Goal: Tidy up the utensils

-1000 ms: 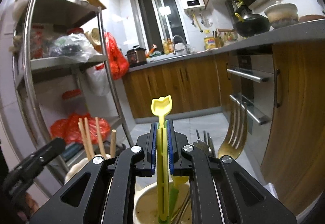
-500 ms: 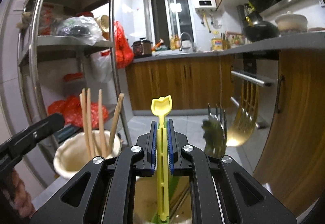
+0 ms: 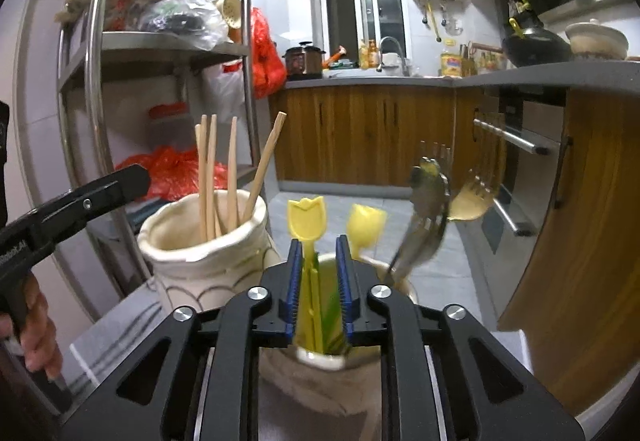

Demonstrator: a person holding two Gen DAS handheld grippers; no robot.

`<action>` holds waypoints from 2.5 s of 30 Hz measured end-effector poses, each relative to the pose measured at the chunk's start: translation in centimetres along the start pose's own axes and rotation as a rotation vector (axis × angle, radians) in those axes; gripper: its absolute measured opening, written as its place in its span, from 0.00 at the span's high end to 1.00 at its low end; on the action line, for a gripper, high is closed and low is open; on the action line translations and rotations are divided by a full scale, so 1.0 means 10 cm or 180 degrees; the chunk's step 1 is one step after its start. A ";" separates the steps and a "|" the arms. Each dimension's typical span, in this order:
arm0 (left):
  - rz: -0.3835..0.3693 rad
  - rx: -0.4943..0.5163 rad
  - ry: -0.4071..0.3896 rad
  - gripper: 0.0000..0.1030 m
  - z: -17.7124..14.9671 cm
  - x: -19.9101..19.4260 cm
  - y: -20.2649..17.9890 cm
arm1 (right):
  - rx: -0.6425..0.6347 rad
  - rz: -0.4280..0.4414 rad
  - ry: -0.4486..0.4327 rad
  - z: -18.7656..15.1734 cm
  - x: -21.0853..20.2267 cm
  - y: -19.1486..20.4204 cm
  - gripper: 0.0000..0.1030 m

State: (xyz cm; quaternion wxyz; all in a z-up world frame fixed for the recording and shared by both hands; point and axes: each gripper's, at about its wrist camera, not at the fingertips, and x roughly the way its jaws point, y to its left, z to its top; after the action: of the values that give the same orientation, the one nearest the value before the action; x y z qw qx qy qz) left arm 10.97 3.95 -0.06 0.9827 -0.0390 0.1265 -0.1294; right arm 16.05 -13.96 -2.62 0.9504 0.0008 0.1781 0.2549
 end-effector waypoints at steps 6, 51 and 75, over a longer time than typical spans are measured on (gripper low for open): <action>0.0039 0.0099 0.0213 0.96 -0.10 -0.15 -0.07 | 0.0118 -0.0060 -0.0002 -0.12 -0.42 -0.09 0.79; 0.0249 0.0247 0.0562 0.06 -0.53 -0.41 -0.13 | -0.0141 -0.0150 -0.0162 -0.52 -1.10 0.00 0.05; 0.0368 0.0417 0.0327 0.06 -0.56 -0.55 -0.26 | -0.0135 -0.0262 -0.0180 -0.51 -1.09 0.00 0.05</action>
State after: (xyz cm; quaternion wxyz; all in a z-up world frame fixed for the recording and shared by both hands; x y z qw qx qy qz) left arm 3.73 2.67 -3.82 0.9812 0.0394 0.1700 -0.0824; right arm 5.52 -19.70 -3.67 0.9646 -0.0194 0.1456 0.2192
